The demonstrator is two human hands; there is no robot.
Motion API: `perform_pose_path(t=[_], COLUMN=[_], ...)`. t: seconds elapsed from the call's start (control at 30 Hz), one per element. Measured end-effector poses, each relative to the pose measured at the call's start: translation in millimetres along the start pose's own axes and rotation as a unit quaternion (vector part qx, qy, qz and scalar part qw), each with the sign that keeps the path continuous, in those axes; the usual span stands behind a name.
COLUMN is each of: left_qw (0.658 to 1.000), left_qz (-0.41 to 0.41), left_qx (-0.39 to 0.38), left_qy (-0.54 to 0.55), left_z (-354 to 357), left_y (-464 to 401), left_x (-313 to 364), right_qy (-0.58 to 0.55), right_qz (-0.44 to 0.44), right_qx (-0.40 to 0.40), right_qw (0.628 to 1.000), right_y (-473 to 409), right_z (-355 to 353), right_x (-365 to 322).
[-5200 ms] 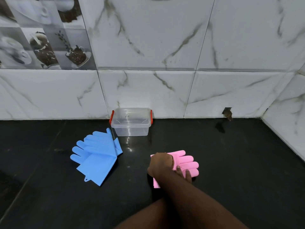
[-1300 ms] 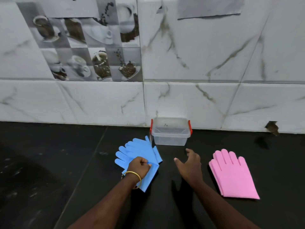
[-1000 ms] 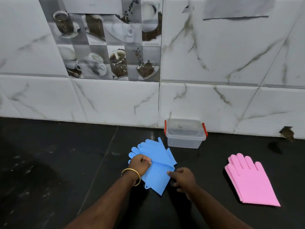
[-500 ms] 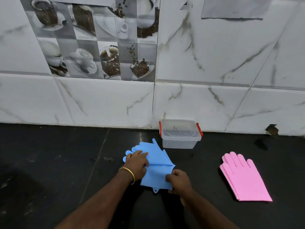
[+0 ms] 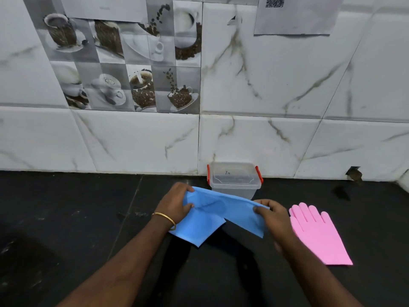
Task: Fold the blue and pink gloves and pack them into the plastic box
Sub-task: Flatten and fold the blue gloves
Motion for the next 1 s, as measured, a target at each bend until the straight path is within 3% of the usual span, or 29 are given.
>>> perform_pose_path(t=[0.1, 0.2, 0.3, 0.47, 0.67, 0.87, 1.0], left_qw=[0.998, 0.995, 0.985, 0.938, 0.931, 0.946, 0.947], left_qz=[0.023, 0.031, -0.009, -0.119, -0.149, -0.146, -0.162], left_qx=[0.023, -0.005, -0.074, -0.179, -0.306, -0.279, -0.274], left_qy=[0.06, 0.098, 0.158, 0.271, 0.134, 0.072, -0.053], left_z=[-9.8, -13.5, -10.8, 15.2, 73.4, 90.0, 94.7], left_y=[-5.7, -10.8, -12.8, 0.1, 18.3, 11.6, 8.9], left_x=[14.1, 35.5, 54.4, 69.1, 63.6, 63.4, 72.6], right_qy=[-0.046, -0.081, -0.05, 0.065, 0.211, 0.245, 0.292], right_qz=[-0.009, -0.03, -0.06, -0.056, -0.013, -0.021, -0.055], right_qx=[-0.022, -0.044, -0.034, -0.025, -0.043, -0.03, -0.014], right_qw=[0.999, 0.995, 0.996, 0.996, 0.976, 0.969, 0.955], right_y=[-3.1, -4.3, -5.9, -20.1, -51.9, -75.3, -75.9], right_z=[-25.6, -52.3, -80.3, -112.4, -102.2, -98.2, -96.1], right_x=[-5.4, -11.2, -11.0, 16.8, 68.6, 87.0, 82.9])
Point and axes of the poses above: each hand's wrist, its own y-axis away from the middle knuckle, its own z-axis out of the palm, x = y × z, the point moved 5 cm from there along -y, towards the middle knuckle, and after that the axes turned 15 degrees about z, right-handed, at the moved point
